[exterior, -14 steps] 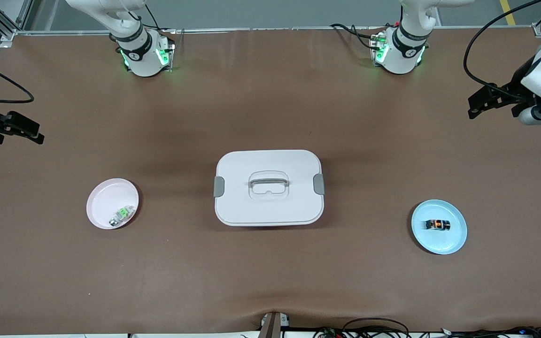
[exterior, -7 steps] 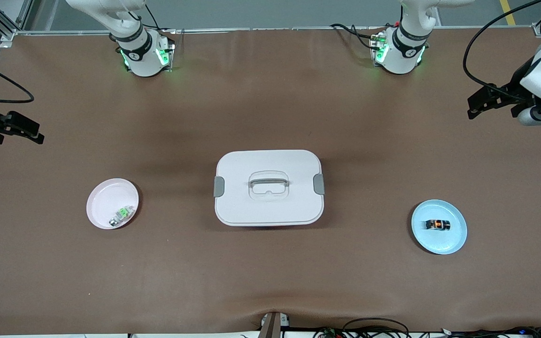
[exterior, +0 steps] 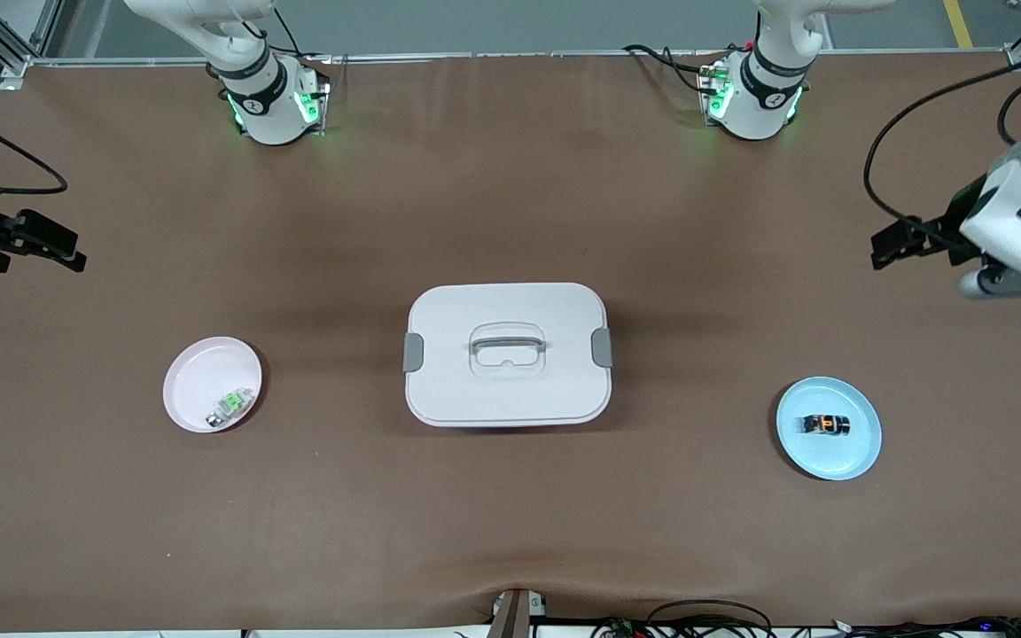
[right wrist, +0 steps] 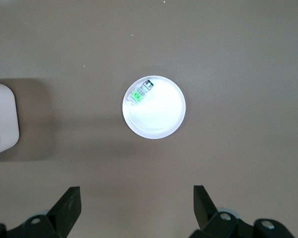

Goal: Transfer orange switch to right arm and place
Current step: 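Lower the left gripper onto the black-orange switch on the blue plate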

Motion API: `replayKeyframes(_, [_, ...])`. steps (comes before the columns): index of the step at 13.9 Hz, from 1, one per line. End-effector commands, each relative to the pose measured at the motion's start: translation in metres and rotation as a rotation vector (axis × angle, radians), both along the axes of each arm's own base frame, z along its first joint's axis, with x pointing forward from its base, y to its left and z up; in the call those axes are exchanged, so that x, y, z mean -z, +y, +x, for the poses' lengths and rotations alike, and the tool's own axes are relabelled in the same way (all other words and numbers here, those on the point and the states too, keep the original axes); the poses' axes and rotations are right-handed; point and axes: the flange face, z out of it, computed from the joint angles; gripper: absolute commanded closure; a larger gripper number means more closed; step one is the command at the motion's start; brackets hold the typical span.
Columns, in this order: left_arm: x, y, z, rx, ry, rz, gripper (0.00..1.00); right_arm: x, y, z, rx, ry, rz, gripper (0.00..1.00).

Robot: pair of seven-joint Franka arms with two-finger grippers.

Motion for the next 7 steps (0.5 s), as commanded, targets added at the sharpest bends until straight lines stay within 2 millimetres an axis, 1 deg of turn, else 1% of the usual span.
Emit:
replayKeyframes(1, [0.027,0.011,0.023,-0.004,-0.007,0.008,0.00,-0.002,-0.004,-0.006,0.007,-0.008,-0.008,0.00])
replayKeyframes(5, [0.079,0.011,0.049,0.004,-0.012,0.022,0.00,-0.006,-0.006,-0.005,0.008,-0.022,-0.017,0.00])
replayKeyframes(7, [0.112,0.012,0.059,0.015,-0.011,0.020,0.00,-0.007,-0.007,-0.004,0.007,-0.029,-0.024,0.00])
